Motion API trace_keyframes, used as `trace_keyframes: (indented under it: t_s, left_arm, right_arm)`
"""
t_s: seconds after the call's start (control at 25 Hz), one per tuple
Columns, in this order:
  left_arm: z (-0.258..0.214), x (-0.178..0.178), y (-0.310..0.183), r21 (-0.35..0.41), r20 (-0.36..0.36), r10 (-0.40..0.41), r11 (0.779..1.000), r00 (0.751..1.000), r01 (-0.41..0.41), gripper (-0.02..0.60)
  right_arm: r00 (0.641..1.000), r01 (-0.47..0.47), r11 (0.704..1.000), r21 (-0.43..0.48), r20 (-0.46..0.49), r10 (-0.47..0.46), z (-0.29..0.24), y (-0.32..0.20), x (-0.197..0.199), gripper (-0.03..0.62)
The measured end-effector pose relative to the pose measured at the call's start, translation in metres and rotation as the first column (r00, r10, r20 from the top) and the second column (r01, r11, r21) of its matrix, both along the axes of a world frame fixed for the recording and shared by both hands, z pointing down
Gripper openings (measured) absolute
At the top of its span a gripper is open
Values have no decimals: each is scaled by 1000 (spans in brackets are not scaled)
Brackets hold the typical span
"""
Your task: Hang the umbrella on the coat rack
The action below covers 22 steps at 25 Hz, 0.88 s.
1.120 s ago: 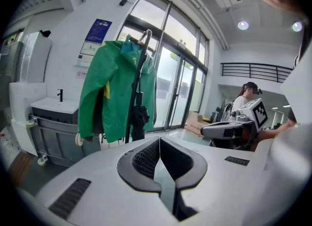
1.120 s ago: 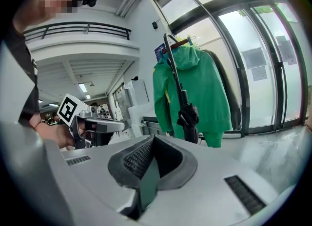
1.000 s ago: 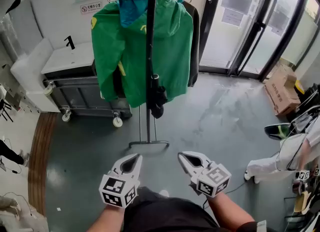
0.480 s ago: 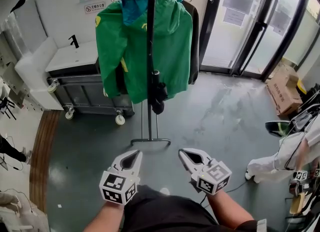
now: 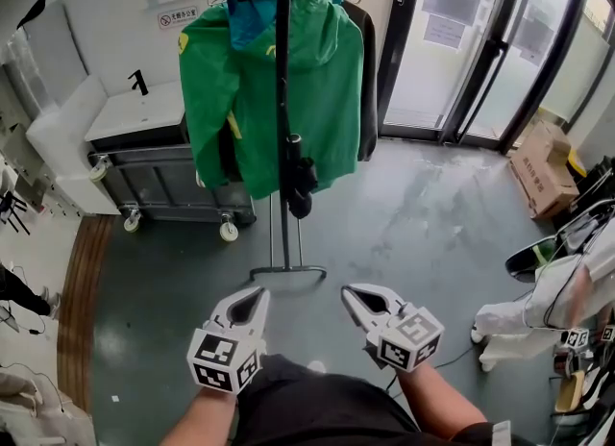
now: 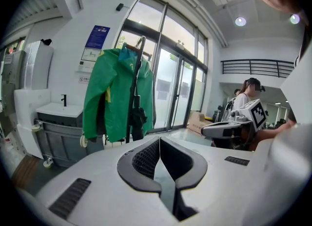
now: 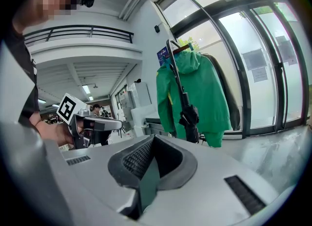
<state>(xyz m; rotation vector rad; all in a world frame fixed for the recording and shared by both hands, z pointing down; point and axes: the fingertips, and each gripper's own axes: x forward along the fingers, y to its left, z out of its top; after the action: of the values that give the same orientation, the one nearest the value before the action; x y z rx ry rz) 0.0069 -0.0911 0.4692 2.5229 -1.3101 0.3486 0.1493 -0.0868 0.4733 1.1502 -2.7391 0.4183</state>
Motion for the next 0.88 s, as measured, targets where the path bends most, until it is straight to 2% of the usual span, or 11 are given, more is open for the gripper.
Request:
trace_keyframes:
  t_s: [0.88]
  left_arm:
    - [1, -2, 5, 2, -7, -5, 1000, 1000, 5, 16]
  right_arm:
    - [1000, 15, 1000, 7, -4, -15, 0, 6, -8, 10]
